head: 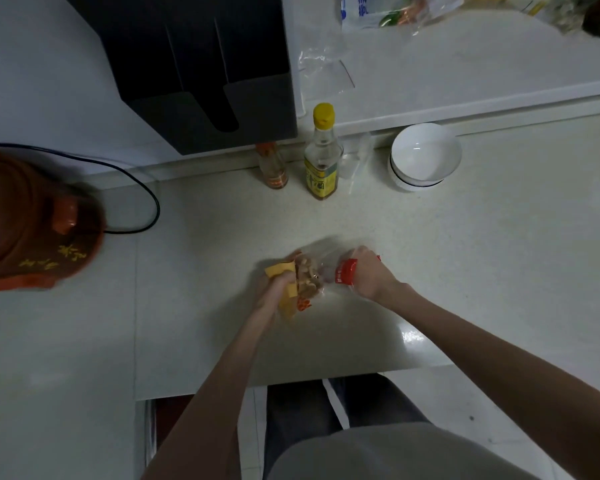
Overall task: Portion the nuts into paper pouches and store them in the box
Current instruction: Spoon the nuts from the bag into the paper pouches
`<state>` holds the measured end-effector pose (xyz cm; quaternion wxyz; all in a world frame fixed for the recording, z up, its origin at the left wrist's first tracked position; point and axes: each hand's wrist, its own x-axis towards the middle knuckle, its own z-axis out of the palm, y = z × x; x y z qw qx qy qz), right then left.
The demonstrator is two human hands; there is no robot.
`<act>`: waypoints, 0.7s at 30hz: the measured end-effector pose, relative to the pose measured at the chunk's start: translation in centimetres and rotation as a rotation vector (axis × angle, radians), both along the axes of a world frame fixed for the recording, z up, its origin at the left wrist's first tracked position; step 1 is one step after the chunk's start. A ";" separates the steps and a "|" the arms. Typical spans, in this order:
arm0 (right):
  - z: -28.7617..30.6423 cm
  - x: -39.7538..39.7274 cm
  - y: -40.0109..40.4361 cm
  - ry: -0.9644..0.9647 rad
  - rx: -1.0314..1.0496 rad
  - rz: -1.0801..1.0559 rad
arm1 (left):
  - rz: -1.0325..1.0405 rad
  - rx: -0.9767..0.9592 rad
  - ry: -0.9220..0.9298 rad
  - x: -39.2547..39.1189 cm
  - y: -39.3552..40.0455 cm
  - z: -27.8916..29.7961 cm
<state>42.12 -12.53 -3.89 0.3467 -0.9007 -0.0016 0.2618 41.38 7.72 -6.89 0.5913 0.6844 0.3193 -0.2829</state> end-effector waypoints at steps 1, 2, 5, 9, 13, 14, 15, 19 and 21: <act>-0.2 -0.4 0.0 0.003 0.041 -0.025 | -0.003 0.007 0.011 0.0 0.1 -0.2; -0.4 -0.7 0.2 -0.015 0.087 -0.056 | 0.000 0.019 0.007 0.1 0.1 -0.3; -1.5 -1.3 0.6 -0.068 0.218 -0.166 | -0.009 0.053 -0.022 0.3 0.3 -0.5; -2.1 -1.4 0.6 -0.121 0.325 -0.213 | -0.049 0.062 -0.037 0.6 0.5 -0.3; -3.0 -1.5 0.9 -0.087 0.489 -0.421 | -0.069 0.052 -0.051 0.8 0.5 -0.5; -3.4 -1.6 1.1 -0.020 0.499 -0.491 | -0.086 0.056 -0.051 0.8 0.4 -0.5; -3.7 -1.7 1.5 0.070 0.497 -0.561 | -0.100 0.069 -0.057 0.8 0.2 -0.5; -4.2 -1.9 2.6 0.258 0.736 -0.887 | -0.129 0.101 -0.075 1.0 0.1 -0.8; -3.8 -1.8 2.8 0.367 0.837 -1.047 | -0.121 0.101 -0.084 1.1 0.1 -0.6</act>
